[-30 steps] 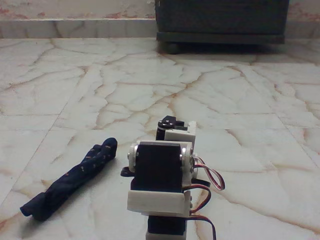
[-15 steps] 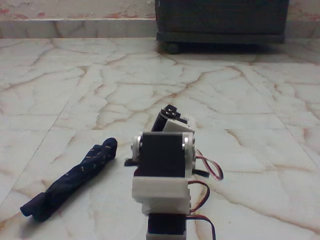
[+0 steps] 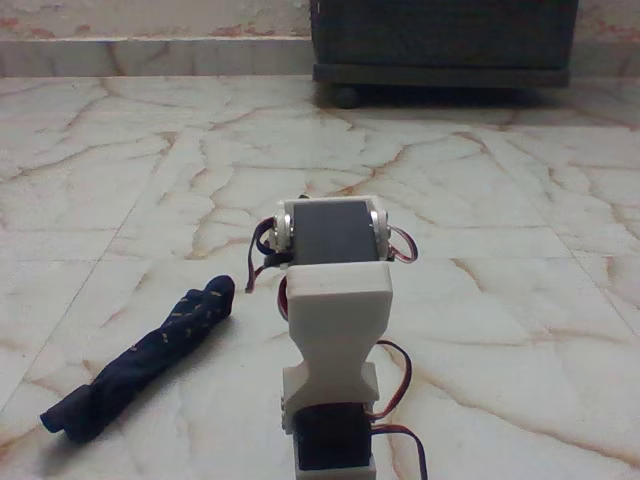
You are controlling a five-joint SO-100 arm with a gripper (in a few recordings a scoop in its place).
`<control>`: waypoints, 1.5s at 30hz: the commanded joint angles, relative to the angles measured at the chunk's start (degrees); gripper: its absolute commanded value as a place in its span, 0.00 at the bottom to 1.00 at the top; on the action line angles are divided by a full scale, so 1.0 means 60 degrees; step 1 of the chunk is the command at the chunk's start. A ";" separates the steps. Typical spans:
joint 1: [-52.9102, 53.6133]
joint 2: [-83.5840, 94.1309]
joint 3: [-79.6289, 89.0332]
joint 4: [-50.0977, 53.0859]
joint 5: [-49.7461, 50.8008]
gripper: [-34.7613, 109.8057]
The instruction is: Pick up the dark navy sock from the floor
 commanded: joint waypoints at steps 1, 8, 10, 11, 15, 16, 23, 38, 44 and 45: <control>-0.0278 -0.0264 -0.1011 0.1216 0.0337 0.24; -0.1172 -0.1479 -0.2607 0.3516 0.2109 0.28; -0.1523 -0.1978 -0.3354 0.4731 0.2212 0.29; -0.1685 -0.2139 -0.3413 0.4966 0.2168 0.30; -0.2197 -0.3398 -0.4424 0.5903 0.2183 0.32; -0.2271 -0.3838 -0.4761 0.5903 0.2344 0.32; -0.3486 -0.6665 -0.6987 0.5522 0.3853 0.32; -0.4761 -1.0972 -1.2085 0.6812 0.5464 0.33; -0.5156 -1.2407 -1.3403 0.6562 0.6123 0.33; -0.5156 -1.2686 -1.3550 0.6475 0.6167 0.33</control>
